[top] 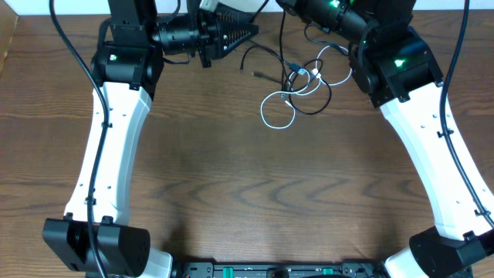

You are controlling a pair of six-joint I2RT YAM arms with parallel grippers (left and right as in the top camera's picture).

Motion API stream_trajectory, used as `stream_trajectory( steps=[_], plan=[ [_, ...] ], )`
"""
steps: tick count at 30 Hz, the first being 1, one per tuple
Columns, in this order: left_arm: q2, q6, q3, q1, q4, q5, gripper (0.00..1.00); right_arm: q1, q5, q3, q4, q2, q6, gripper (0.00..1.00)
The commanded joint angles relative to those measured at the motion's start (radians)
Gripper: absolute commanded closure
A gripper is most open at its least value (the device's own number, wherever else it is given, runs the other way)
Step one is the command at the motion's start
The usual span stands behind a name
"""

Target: Untangle cables

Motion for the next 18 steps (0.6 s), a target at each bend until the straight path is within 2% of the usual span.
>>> stream_trajectory(
  steps=[1, 4, 9, 14, 16, 18],
  plan=[
    [-0.013, -0.011, -0.002, 0.0, -0.001, -0.049, 0.92, 0.005, 0.046, 0.008, -0.011, -0.006, -0.046, 0.98],
    [-0.013, -0.04, -0.002, 0.0, -0.012, -0.123, 0.92, -0.001, 0.091, 0.008, -0.013, -0.006, -0.063, 0.98],
    [-0.013, -0.048, -0.002, 0.0, -0.016, -0.151, 0.93, -0.032, 0.129, 0.008, -0.016, -0.006, -0.101, 0.98],
    [-0.013, -0.112, -0.002, 0.0, -0.015, -0.226, 0.93, -0.059, 0.235, 0.008, -0.085, -0.006, -0.151, 0.97],
    [-0.013, -0.116, -0.002, 0.0, -0.012, -0.226, 0.93, -0.067, 0.251, 0.008, -0.112, -0.006, -0.172, 0.91],
    [-0.013, -0.143, -0.002, 0.0, 0.002, -0.226, 0.93, -0.072, 0.275, 0.008, -0.136, -0.006, -0.208, 0.79]
  ],
)
